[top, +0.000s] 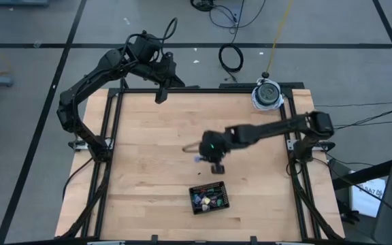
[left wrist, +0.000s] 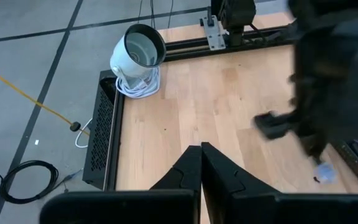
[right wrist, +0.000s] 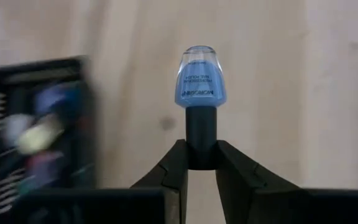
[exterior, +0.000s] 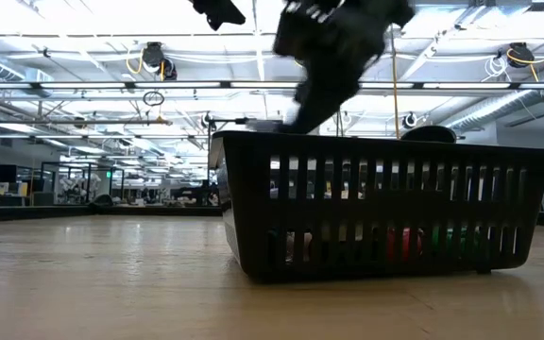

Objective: Pick & Place Nail Polish
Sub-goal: Put the blue nail polish bottle into the black bin

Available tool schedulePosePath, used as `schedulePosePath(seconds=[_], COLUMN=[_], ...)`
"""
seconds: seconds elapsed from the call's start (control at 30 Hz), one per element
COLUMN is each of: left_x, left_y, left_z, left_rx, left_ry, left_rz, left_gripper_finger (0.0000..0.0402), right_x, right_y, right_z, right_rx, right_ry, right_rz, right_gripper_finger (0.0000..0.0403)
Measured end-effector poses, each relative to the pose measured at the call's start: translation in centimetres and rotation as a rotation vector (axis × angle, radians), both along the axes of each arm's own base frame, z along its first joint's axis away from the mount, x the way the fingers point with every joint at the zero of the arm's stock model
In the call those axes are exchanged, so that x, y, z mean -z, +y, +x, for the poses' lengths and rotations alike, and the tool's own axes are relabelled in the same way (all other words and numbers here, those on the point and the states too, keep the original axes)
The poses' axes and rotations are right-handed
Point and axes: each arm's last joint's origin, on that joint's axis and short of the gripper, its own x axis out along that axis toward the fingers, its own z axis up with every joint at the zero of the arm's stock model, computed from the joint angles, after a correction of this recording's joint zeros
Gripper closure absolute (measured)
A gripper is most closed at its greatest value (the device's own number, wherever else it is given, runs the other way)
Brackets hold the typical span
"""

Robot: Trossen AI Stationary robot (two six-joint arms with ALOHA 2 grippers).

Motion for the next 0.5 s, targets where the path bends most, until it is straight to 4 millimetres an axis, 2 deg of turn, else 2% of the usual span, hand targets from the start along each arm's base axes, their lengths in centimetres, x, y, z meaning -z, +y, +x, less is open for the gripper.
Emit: schedulePosePath(seconds=[0.13,0.27,0.4,0.5], left_x=[0.0,-0.1,-0.1,-0.1], left_y=[0.1,0.3,0.3,0.3], left_z=[0.0,0.0,0.1,0.1], left_rx=[-0.006,-0.05,-0.104,-0.177], left_ry=[0.001,0.004,0.003,0.002], left_rz=[0.001,0.032,-0.018,-0.094], left_gripper_finger=[0.0394,0.0394,0.0394,0.0394], right_x=[-1.0,-0.9,0.3,1.8], right_y=[4.2,8.7,12.4,13.7], right_z=[-1.2,-2.3,-3.4,-4.0], right_rx=[-0.034,-0.057,-0.088,-0.054], right_ry=[-0.008,0.014,-0.023,-0.076], right_rz=[0.062,0.139,0.221,0.311], right_gripper_finger=[0.0358,0.0358,0.0358,0.0358])
